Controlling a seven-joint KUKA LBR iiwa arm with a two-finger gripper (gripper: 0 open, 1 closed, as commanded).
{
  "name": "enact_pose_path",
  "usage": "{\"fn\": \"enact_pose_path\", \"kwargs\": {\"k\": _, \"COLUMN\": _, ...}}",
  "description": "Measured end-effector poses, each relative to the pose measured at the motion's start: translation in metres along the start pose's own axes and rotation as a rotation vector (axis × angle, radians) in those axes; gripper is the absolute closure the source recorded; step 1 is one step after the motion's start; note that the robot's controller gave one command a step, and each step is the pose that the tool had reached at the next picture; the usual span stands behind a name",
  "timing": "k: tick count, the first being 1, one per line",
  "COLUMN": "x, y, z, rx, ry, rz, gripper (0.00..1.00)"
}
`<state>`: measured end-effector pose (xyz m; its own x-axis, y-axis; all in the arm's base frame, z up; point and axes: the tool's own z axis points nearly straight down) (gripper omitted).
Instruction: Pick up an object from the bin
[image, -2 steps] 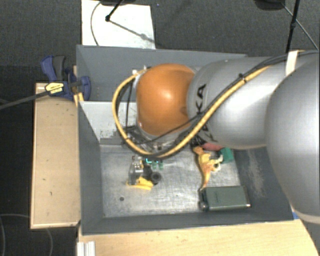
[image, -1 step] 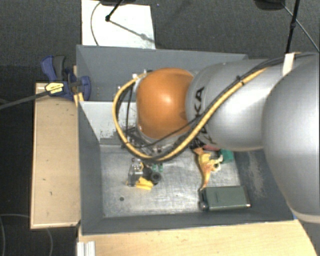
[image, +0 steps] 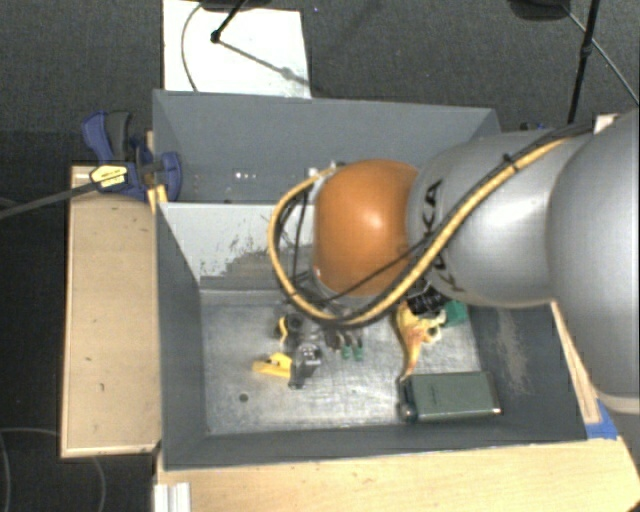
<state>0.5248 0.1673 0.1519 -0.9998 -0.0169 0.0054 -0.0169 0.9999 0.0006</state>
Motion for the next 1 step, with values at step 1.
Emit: {"fn": "enact_pose_path", "kwargs": {"k": 1, "x": 0.0293, "y": -0.0307, "z": 0.0605, "rx": 0.000, "ry": -0.008, "rz": -0.093, "gripper": 1.00}}
